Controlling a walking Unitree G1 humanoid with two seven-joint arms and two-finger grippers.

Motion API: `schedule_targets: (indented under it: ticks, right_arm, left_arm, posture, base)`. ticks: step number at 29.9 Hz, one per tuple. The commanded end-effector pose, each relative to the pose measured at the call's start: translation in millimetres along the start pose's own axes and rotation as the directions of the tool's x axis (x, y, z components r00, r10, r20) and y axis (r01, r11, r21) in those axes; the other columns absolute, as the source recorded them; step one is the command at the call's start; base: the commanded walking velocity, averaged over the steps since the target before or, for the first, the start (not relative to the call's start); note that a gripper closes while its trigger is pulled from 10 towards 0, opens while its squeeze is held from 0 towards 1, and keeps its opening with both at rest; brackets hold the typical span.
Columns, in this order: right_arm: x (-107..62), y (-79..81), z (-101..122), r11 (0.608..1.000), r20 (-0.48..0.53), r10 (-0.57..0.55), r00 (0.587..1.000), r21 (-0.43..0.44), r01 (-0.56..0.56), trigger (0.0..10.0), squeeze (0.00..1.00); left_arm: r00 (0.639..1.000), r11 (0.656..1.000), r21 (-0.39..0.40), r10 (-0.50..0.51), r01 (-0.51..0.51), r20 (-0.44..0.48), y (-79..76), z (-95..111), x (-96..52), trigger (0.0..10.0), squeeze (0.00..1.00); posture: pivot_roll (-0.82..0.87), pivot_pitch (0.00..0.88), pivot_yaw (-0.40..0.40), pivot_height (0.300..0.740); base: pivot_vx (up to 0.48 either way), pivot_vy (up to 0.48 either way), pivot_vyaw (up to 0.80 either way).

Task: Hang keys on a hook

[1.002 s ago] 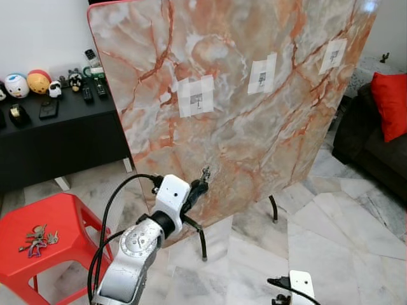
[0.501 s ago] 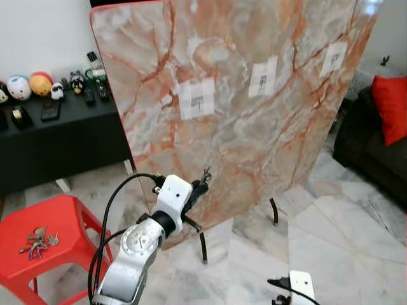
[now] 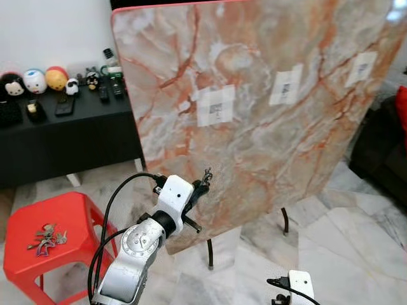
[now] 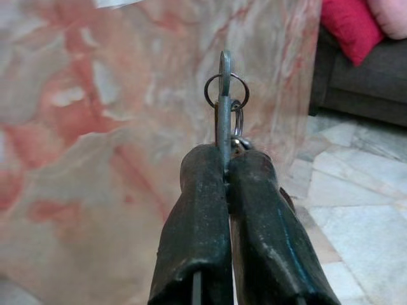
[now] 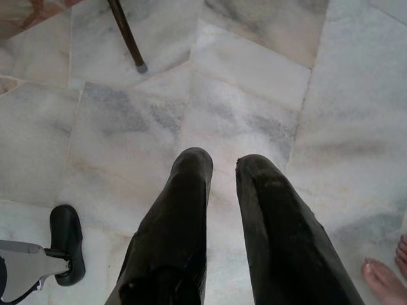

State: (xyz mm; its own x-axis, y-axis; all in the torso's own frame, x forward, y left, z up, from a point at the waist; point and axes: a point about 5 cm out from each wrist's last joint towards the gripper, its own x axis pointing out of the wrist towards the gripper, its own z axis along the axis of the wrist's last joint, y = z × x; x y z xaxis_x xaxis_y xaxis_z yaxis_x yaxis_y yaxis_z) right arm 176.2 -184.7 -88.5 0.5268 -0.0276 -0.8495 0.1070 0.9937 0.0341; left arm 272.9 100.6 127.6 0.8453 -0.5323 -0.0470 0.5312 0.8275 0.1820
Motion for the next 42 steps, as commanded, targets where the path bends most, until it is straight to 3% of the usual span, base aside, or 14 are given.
schedule_targets:
  ticks: [1,17,25,42]
  right_arm:
    - [-0.2,-2.1,0.8,1.000,0.008,-0.006,1.000,0.000,0.006,10.0,0.00]
    - [-0.2,-2.0,0.0,1.000,0.001,-0.004,1.000,0.009,0.004,10.0,0.00]
    - [-0.1,-1.4,0.5,1.000,0.006,-0.006,1.000,-0.006,0.006,10.0,0.00]
    - [-0.2,-0.8,0.2,1.000,0.009,-0.006,1.000,0.001,0.006,10.0,0.00]
  left_arm:
    - [0.999,1.000,0.019,-0.017,0.016,0.028,-2.5,7.0,2.7,10.0,0.00]
    - [0.998,0.998,0.028,-0.058,0.057,0.038,-7.4,7.7,3.6,10.0,0.00]
    - [0.997,0.997,0.035,-0.066,0.064,0.047,-6.4,9.2,3.0,10.0,0.00]
    - [0.993,0.995,0.041,-0.089,0.086,0.082,-9.1,13.7,1.6,10.0,0.00]
  posture:
    - [0.05,0.004,-0.057,0.740]
    - [0.05,0.000,-0.056,0.740]
    - [0.06,0.000,-0.052,0.740]
    - [0.06,0.000,-0.049,0.740]
  base:
    - [0.307,0.000,0.00]
    - [0.335,0.000,0.00]
    - [0.326,0.000,-0.40]
    - [0.000,0.000,0.00]
